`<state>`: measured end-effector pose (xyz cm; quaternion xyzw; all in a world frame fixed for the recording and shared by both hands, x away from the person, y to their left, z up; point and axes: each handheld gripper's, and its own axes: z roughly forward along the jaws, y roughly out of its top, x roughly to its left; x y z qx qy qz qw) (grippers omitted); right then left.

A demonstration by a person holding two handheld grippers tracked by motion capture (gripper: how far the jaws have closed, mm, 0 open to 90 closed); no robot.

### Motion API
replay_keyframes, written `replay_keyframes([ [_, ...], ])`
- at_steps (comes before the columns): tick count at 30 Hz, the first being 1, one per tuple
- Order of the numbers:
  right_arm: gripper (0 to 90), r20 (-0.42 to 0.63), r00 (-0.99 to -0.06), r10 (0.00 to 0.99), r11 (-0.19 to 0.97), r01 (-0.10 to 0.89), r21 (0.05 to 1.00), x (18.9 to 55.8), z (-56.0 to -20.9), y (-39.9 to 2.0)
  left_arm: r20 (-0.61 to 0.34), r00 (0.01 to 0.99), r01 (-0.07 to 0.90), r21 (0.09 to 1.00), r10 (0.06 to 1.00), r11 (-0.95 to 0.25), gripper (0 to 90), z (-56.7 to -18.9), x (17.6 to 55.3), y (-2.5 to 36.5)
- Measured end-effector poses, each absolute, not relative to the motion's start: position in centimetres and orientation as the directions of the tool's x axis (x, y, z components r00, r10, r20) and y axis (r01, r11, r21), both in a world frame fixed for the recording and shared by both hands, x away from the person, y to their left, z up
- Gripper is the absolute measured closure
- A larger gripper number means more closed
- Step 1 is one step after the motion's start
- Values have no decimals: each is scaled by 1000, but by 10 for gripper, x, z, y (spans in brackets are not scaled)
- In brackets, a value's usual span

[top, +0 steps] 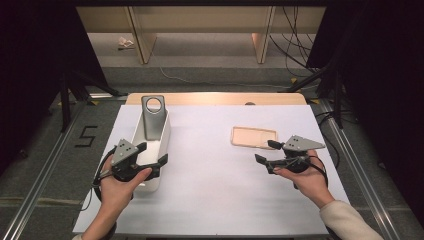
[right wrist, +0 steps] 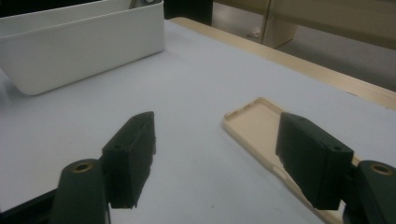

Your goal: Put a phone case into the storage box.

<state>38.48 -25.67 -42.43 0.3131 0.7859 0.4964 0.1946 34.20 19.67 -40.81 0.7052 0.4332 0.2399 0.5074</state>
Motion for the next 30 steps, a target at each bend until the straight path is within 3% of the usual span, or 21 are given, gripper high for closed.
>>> replay_keyframes([
  [11, 409, 1, -725, 688, 320, 304, 897, 387, -426, -252, -101, 508, 367, 924, 856, -108, 154, -409, 343, 197],
  [23, 893, 22, -703, 711, 349, 380, 857, 412, -427, -237, -100, 512, 370, 922, 853, -114, 154, -410, 344, 197],
  [30, 900, 17, -666, 746, 373, 439, 818, 439, -431, -215, -102, 513, 371, 922, 852, -113, 154, -410, 344, 197],
])
